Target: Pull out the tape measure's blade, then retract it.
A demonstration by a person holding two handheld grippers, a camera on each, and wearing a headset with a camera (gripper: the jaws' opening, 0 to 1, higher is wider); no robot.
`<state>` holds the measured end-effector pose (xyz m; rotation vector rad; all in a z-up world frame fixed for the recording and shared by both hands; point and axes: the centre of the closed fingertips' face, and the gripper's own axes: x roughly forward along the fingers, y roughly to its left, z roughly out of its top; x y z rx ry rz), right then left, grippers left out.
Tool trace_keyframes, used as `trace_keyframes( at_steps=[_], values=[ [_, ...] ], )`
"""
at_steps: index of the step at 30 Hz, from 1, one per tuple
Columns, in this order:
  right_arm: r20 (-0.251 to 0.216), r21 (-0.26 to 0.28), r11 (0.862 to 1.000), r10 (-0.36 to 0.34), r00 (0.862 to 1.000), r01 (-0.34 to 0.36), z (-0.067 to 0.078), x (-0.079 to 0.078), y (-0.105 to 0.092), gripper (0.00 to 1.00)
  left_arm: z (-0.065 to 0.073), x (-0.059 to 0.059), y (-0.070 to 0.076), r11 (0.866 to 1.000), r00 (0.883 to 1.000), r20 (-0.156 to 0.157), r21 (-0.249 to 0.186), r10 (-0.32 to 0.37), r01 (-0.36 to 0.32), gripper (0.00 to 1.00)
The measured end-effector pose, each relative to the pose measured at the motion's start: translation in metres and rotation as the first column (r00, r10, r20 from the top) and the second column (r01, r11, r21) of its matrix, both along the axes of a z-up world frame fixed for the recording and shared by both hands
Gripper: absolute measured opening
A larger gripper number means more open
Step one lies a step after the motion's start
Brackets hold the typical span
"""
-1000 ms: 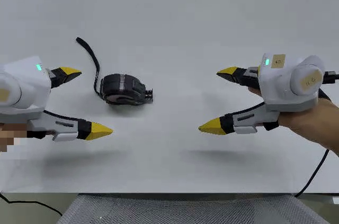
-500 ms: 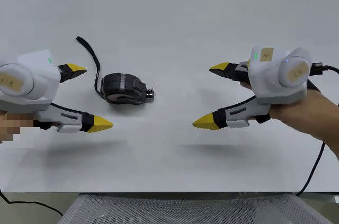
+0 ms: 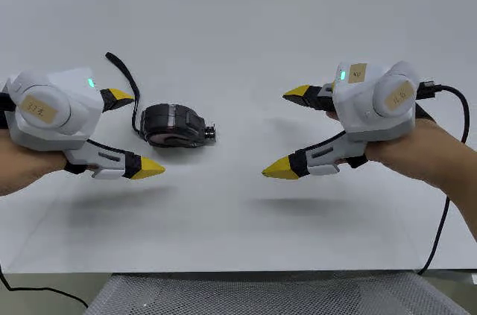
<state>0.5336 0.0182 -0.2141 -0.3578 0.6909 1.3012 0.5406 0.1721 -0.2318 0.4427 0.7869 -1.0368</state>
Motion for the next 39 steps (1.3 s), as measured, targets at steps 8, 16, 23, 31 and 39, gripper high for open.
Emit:
trace_keyframes(
  at_steps=[8,16,23,31,39],
  values=[
    [-0.009,0.001,1.000,0.015,1.000,-0.015,-0.005,0.000,0.006,0.78,-0.007,0.007,-0.005,0.999,0.999,0.000,0.027,-0.042,0.042,0.67],
    [-0.017,0.008,1.000,0.026,1.000,-0.025,-0.009,0.002,0.012,0.78,-0.015,0.008,-0.009,0.996,0.997,-0.015,0.044,-0.078,0.079,0.62],
    [-0.023,0.010,0.999,0.033,0.999,-0.032,-0.012,0.002,0.016,0.78,-0.019,0.010,-0.012,0.994,0.995,-0.027,0.047,-0.095,0.096,0.55],
    [-0.028,0.014,0.999,0.032,0.999,-0.031,-0.013,0.003,0.017,0.77,-0.023,0.011,-0.012,0.991,0.993,-0.028,0.062,-0.116,0.117,0.49],
    [-0.030,0.018,0.999,0.034,0.999,-0.033,-0.013,0.003,0.019,0.77,-0.026,0.012,-0.013,0.989,0.991,-0.024,0.069,-0.129,0.131,0.42]
  ],
)
